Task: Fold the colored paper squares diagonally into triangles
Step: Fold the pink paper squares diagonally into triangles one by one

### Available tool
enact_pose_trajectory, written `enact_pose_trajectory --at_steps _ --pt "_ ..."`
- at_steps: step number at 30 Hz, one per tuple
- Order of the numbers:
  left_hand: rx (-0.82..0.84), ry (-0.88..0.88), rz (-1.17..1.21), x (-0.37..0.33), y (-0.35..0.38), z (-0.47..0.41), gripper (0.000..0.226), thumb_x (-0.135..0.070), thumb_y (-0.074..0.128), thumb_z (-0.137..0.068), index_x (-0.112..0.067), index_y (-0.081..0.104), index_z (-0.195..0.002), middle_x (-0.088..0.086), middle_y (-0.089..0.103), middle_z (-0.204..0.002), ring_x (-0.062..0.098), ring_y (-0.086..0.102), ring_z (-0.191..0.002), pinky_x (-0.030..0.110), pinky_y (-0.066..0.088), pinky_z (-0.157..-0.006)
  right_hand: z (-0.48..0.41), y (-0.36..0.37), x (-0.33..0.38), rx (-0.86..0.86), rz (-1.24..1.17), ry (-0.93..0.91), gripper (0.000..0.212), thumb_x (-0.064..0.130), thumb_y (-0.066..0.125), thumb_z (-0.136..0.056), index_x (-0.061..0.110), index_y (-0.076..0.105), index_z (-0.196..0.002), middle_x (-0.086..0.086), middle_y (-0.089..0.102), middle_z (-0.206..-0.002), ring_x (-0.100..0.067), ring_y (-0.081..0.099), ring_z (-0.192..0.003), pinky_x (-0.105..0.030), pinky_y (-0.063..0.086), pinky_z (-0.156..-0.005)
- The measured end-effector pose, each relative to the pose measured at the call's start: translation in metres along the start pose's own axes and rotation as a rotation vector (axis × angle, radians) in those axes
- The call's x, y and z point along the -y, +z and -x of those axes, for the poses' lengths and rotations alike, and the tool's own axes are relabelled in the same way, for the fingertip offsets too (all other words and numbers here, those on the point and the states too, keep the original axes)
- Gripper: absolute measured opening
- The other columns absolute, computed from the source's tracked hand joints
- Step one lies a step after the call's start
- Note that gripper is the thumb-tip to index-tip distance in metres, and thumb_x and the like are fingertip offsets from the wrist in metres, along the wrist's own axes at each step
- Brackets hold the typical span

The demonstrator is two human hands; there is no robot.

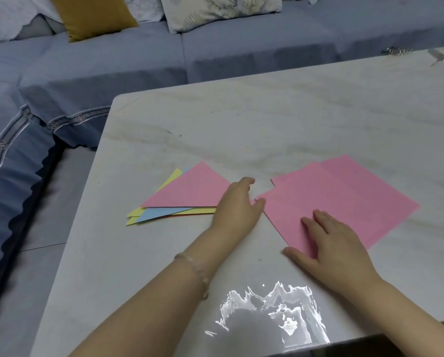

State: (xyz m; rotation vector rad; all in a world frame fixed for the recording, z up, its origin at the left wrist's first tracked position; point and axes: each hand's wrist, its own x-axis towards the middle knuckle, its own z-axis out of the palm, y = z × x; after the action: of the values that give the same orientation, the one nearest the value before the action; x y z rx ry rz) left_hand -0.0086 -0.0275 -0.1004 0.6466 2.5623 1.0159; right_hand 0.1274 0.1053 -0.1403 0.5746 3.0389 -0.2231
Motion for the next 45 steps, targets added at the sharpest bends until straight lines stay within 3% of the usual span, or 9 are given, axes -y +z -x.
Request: enact_pose_trajectory --at_steps 4,11,16,18,22,28,32,38,45 --pt "0.190 -0.089 -0.227 -0.026 0.018 -0.021 0.059 -0.035 0.061 -0.084 -0.011 0.034 -0.131 0.015 0.048 -0.124 0.034 0.045 -0.115 0.035 0.040 -0.089 0.004 0.000 -0.005 -0.032 -0.018 -0.005 0.082 0.071 0.040 -0.067 0.007 0.065 -0.111 -0.018 0.063 -0.118 -0.033 0.061 -0.108 -0.047 0.047 -0.089" --pt "0.125 -0.091 -0.155 -0.035 0.020 -0.024 0.039 -0.019 0.065 -0.079 -0.010 0.053 -0.115 0.006 0.058 -0.113 0.027 0.055 -0.103 0.028 0.042 -0.078 0.003 0.001 -0.005 -0.046 -0.018 -0.026 0.084 0.073 0.041 -0.063 0.008 0.064 -0.111 -0.018 0.064 -0.115 -0.034 0.063 -0.104 -0.046 0.049 -0.085" --pt "0.144 -0.306 0.386 -0.032 0.002 -0.016 0.010 -0.001 0.064 -0.077 -0.009 0.059 -0.079 0.004 0.059 -0.054 0.011 0.055 -0.035 0.019 0.048 -0.043 0.009 0.008 -0.011 -0.128 -0.132 -0.154 0.087 0.067 0.050 -0.063 0.011 0.049 -0.129 -0.018 0.051 -0.132 -0.034 0.049 -0.120 -0.045 0.038 -0.099" --pt "0.172 -0.393 0.538 -0.027 -0.012 -0.009 0.016 0.006 0.061 -0.079 -0.010 0.056 -0.076 0.005 0.058 -0.053 0.005 0.050 -0.027 0.014 0.044 -0.034 0.008 0.008 -0.016 -0.212 -0.217 -0.266 0.070 0.055 0.053 -0.072 0.013 0.050 -0.128 -0.012 0.053 -0.131 -0.027 0.046 -0.121 -0.037 0.032 -0.104" --pt "0.282 -0.429 0.473 -0.002 -0.043 0.009 0.024 0.005 0.064 -0.077 -0.018 0.059 -0.080 0.001 0.062 -0.075 0.012 0.058 -0.051 0.024 0.049 -0.051 0.000 0.000 -0.018 -0.336 -0.392 -0.446 0.028 0.039 0.036 -0.095 0.026 0.056 -0.109 0.000 0.068 -0.107 -0.012 0.054 -0.106 -0.028 0.030 -0.103" --pt "0.298 -0.440 0.362 0.033 -0.067 0.031 0.031 -0.007 0.074 -0.072 -0.019 0.064 -0.099 0.003 0.071 -0.094 0.021 0.067 -0.083 0.030 0.052 -0.075 -0.007 -0.018 0.012 -0.236 -0.479 -0.759 0.032 0.035 0.033 -0.099 0.025 0.063 -0.102 0.003 0.071 -0.090 -0.012 0.058 -0.087 -0.026 0.044 -0.078" --pt "0.145 -0.470 0.306 0.046 -0.063 0.034 0.019 -0.015 0.072 -0.076 -0.010 0.068 -0.093 0.005 0.069 -0.088 0.020 0.064 -0.075 0.027 0.050 -0.071 -0.006 -0.021 0.036 -0.134 -0.504 -0.845 0.031 0.035 0.040 -0.096 0.023 0.069 -0.098 0.005 0.070 -0.086 -0.009 0.060 -0.081 -0.022 0.044 -0.074" --pt "0.150 -0.482 0.383 0.056 -0.064 0.044 0.020 0.003 0.063 -0.079 -0.014 0.065 -0.089 0.009 0.068 -0.091 0.024 0.064 -0.074 0.033 0.052 -0.075 -0.012 -0.013 0.036 0.056 -0.673 -0.671 0.022 0.037 0.056 -0.079 0.026 0.066 -0.096 0.014 0.065 -0.095 0.000 0.058 -0.090 -0.012 0.044 -0.081" --pt "0.307 -0.111 0.187 0.055 -0.073 0.064 0.032 0.008 0.052 -0.078 -0.021 0.066 -0.084 -0.005 0.060 -0.071 0.010 0.047 -0.060 0.024 0.035 -0.058 -0.021 -0.030 0.041 -0.057 -0.884 -0.328 0.035 0.066 0.064 -0.063 0.030 0.067 -0.059 0.028 0.052 -0.119 0.010 0.045 -0.111 -0.004 0.031 -0.092"
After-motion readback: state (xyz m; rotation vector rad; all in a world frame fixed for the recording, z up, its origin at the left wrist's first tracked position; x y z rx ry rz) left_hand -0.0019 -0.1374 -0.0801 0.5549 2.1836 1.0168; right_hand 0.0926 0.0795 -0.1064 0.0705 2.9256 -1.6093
